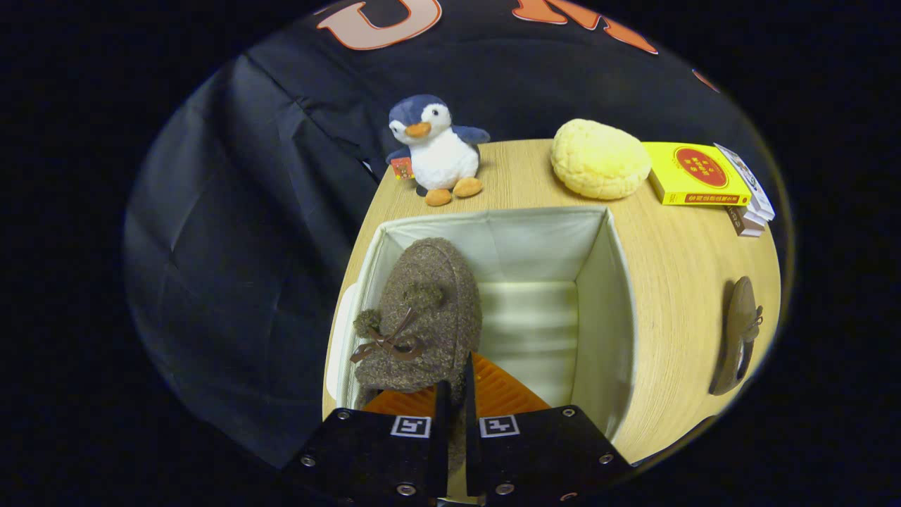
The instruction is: Open the storage box then place both shoes into the box .Put the left shoe in first, then the right shoe, with the right side of both shoes facing outward in a uniform manner.
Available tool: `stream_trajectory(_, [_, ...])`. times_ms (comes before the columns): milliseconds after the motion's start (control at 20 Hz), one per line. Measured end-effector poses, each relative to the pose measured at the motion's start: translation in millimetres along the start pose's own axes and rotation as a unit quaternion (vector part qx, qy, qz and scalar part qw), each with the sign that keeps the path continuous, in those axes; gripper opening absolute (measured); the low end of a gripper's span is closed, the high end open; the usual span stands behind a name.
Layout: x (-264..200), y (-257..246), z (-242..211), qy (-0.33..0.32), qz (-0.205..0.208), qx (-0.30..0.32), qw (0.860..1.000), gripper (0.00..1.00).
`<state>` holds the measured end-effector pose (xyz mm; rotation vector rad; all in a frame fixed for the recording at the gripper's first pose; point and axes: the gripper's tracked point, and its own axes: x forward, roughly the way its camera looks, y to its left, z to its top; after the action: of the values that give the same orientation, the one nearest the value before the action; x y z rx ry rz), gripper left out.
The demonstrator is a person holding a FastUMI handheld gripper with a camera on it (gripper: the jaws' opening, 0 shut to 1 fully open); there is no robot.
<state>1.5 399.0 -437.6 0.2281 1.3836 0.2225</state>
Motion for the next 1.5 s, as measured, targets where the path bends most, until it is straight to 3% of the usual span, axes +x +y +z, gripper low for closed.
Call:
stream_trajectory(150, [10,4,-15,0.030,0.018,-0.014,0.999,0.14])
stream_trajectory(400, [-25,19,-7,0.003,0.076,-0.046,0.996,0.60])
stream_trajectory(700, [-111,-9,13,-0.060,0.118,-0.053,0.990,0.87])
stream_trajectory(950, [-161,-89,22,-0.105,0.110,-0.033,0.988,0.97])
stream_trajectory(1250, [-174,-225,12,-0.127,0.030,-0.006,0.991,0.97])
stream_trajectory(1500, [-169,-314,-16,-0.108,-0.011,0.022,0.994,0.98])
